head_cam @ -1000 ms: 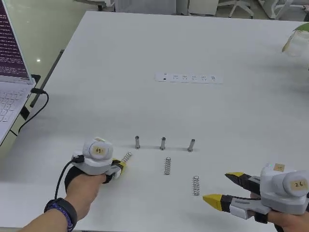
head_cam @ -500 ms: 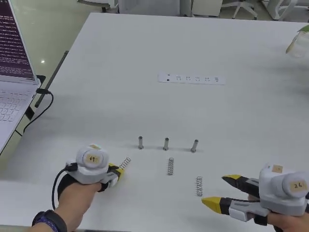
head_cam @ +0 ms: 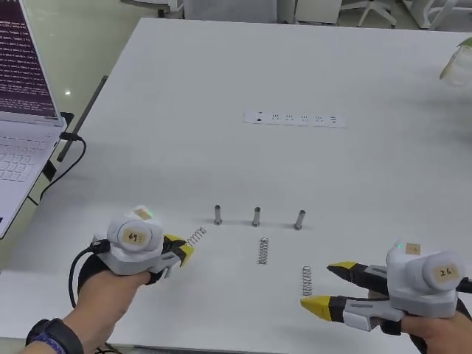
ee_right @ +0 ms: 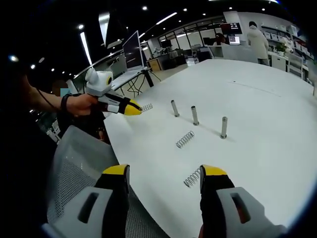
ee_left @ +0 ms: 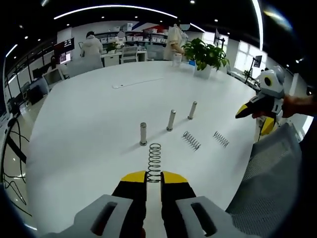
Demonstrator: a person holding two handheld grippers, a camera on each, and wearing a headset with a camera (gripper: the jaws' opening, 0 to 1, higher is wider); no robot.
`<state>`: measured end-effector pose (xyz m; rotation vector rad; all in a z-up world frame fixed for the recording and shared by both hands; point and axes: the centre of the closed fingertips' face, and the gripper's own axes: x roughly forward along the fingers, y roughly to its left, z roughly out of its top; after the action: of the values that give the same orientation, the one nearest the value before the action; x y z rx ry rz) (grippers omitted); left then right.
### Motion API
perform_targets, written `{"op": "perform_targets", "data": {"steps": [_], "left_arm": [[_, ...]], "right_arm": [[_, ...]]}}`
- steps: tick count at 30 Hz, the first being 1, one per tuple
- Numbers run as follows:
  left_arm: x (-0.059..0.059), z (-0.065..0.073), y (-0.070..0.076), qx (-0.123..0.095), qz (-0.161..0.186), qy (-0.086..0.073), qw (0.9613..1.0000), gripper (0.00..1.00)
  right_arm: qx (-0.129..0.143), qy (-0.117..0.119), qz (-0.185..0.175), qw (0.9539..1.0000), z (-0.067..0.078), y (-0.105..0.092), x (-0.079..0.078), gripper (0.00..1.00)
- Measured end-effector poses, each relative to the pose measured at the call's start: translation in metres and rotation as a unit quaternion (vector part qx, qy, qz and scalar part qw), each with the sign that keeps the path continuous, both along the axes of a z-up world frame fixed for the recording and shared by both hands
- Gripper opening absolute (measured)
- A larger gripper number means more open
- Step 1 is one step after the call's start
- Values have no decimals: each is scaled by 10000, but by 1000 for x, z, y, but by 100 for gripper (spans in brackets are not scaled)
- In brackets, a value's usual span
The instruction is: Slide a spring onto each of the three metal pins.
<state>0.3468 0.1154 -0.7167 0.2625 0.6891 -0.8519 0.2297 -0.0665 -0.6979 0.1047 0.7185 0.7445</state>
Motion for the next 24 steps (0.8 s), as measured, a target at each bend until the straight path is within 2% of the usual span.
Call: {"op": "perform_targets", "data": {"steps": [3, 4, 6, 7, 9, 12, 16, 24], "left_arm": [[-1, 9, -4, -41, -120, -85, 9999, 2], [-2, 13, -8, -111, -229, -132, 9996, 2], [-4, 19, -13, -273, -267, -89, 9992, 2], [-6, 23, -16, -303, -322, -126, 9989, 2], [-10, 27, -22, -275, -517, -190, 9981, 2], [-15, 35, -31, -354, -650, -206, 9970, 2], [-22, 43, -44, -407, -918, -293, 9945, 2], [-43, 59, -78, -503, -1575, -452, 9852, 2]], "right_arm": [[7, -16, 89, 10000, 1, 3, 3, 55], [3, -25, 114, 9999, 1, 4, 4, 55], [1, -40, 145, 9999, 2, 6, 7, 55], [0, -50, 157, 9999, 3, 7, 8, 55], [10, -74, 201, 9998, 4, 9, 10, 55], [63, -89, 225, 9997, 6, 12, 13, 55], [143, -114, 266, 9995, 9, 16, 17, 54], [206, -218, 491, 9983, 18, 27, 25, 52]]}}
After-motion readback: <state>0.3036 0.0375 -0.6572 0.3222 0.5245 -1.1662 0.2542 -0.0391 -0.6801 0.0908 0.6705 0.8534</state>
